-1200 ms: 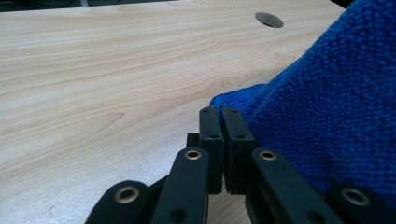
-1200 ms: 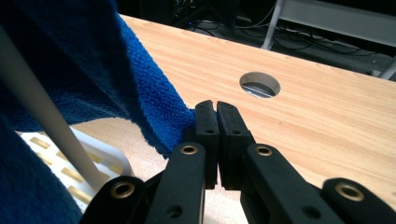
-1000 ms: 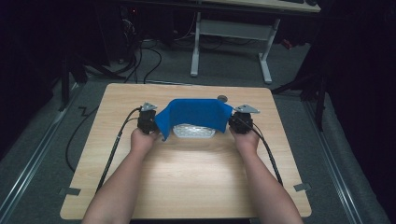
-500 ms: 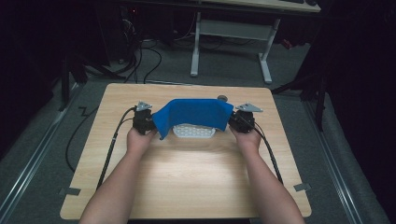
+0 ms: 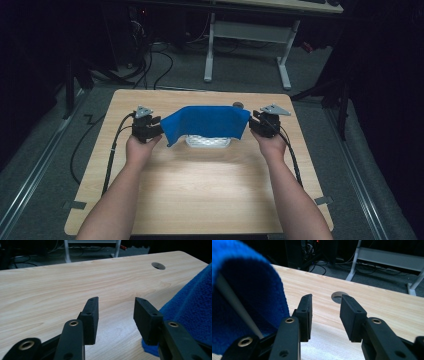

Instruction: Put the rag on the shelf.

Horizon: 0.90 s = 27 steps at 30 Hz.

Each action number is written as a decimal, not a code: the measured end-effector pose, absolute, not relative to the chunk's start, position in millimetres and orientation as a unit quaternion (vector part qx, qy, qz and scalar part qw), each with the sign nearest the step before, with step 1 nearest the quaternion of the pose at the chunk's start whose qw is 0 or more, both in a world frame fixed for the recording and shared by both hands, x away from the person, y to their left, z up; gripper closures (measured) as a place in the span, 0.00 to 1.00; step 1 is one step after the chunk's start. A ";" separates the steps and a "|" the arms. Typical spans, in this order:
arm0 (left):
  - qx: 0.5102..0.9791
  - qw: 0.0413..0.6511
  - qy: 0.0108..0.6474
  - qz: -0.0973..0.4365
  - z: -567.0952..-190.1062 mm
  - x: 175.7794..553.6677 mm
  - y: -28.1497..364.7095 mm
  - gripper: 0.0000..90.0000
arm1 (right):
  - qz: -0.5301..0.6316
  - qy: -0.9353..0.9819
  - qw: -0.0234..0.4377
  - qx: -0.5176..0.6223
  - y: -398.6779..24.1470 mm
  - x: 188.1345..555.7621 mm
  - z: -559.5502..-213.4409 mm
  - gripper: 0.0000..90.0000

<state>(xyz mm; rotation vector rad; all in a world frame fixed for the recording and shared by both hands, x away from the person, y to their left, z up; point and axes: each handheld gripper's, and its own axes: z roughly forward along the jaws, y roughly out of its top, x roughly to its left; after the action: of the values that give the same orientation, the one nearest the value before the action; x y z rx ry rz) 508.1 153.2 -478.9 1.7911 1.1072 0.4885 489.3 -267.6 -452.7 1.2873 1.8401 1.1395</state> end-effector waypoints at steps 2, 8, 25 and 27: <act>0.729 0.471 0.453 0.202 -476.5 506.5 156.4 0.62 | 0.430 0.694 0.309 0.488 -268.9 488.4 -450.0 0.69; 0.727 0.471 0.454 0.210 -471.3 503.0 164.7 0.62 | 0.429 0.693 0.310 0.490 -272.5 486.6 -445.4 0.67; 0.720 0.469 0.460 0.224 -461.6 487.9 184.9 0.61 | 0.419 0.690 0.319 0.497 -289.7 474.1 -438.4 0.61; 0.719 0.469 0.461 0.226 -461.2 484.2 187.9 0.60 | 0.416 0.691 0.318 0.499 -292.1 470.7 -438.8 0.60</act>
<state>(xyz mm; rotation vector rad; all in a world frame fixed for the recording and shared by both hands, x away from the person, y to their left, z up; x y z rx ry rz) 484.2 187.9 -461.2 1.7622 1.1313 0.5529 470.7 -292.1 -438.8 1.3141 1.8172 1.0943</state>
